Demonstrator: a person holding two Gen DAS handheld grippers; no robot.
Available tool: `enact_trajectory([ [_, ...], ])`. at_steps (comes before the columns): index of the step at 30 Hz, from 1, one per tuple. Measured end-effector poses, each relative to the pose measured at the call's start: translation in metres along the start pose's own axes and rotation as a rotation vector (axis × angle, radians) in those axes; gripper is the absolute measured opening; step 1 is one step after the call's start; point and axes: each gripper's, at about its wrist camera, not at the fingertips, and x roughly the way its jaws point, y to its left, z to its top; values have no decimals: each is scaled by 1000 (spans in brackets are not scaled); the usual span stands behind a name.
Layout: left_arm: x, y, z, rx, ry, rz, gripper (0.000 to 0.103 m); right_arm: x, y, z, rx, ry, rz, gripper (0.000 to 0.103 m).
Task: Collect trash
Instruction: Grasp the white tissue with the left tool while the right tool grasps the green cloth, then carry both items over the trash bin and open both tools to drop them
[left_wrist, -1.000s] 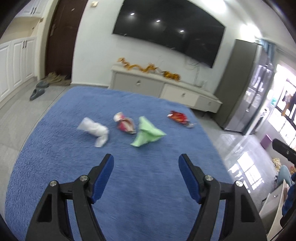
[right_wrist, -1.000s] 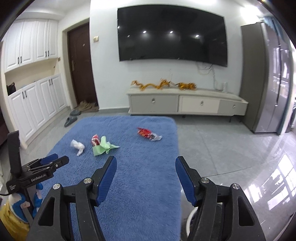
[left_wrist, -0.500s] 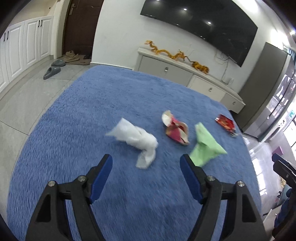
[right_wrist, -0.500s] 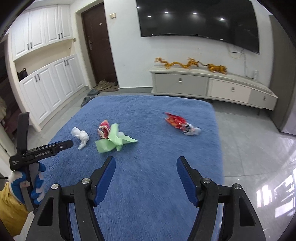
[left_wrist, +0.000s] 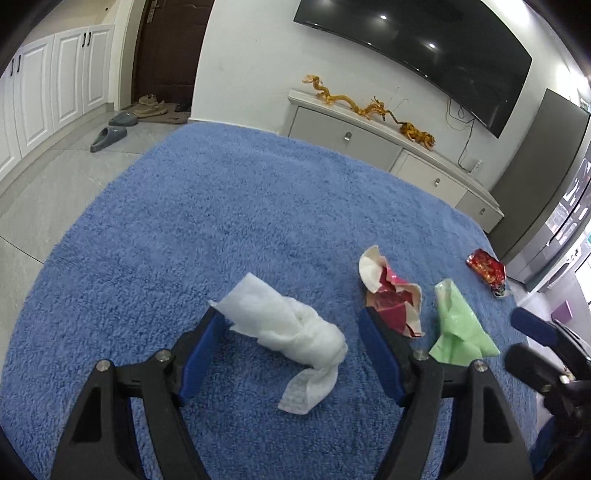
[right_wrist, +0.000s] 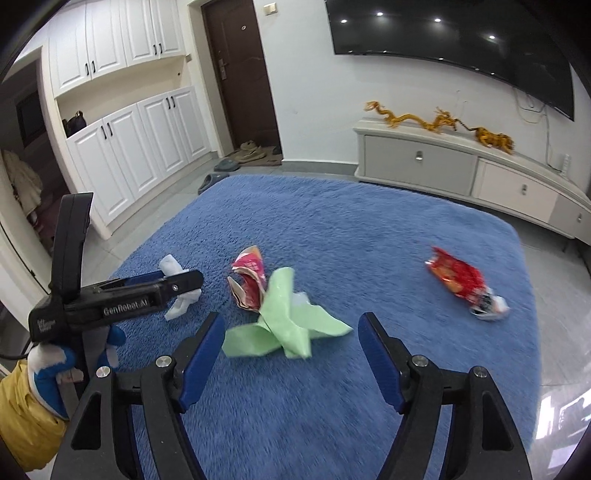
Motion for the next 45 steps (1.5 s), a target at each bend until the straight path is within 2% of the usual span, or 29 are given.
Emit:
enact_trajectory([
  [4, 0, 0, 0, 13, -14, -14, 69, 24, 6, 1, -20, 35, 7, 73],
  [7, 3, -5, -1, 33, -4, -19, 57, 35, 5, 0, -22, 59, 3, 73],
  [9, 5, -9, -1, 47, -2, -19, 45, 42, 3, -3, -16, 76, -1, 72],
  [10, 5, -11, -1, 53, 1, -21, 44, 44, 2, -5, -14, 82, -2, 72],
  [12, 6, -13, -2, 61, 1, -25, 38, 48, 1, -9, -17, 100, -9, 55],
  [15, 7, -15, -2, 69, 1, -33, 32, 47, -2, -13, -7, 100, -6, 41],
  [18, 6, -18, -3, 83, -1, -36, 28, 36, -4, -15, 10, 83, 5, 33],
  [22, -1, -20, -3, 93, -15, -33, 27, 12, -1, -22, 6, 69, 10, 31],
  [25, -15, -18, -3, 67, -17, -74, 26, -13, 2, -24, -1, 48, -6, 31],
  [31, -73, -31, -11, 112, -79, -155, 26, -73, 3, -30, 15, -18, -67, 31],
  [38, -138, -50, -22, 172, -165, -211, 26, -146, 1, -53, 92, -109, -124, 31],
  [45, -187, -81, -40, 196, -224, -288, 26, -221, -1, -77, 160, -220, -200, 31],
])
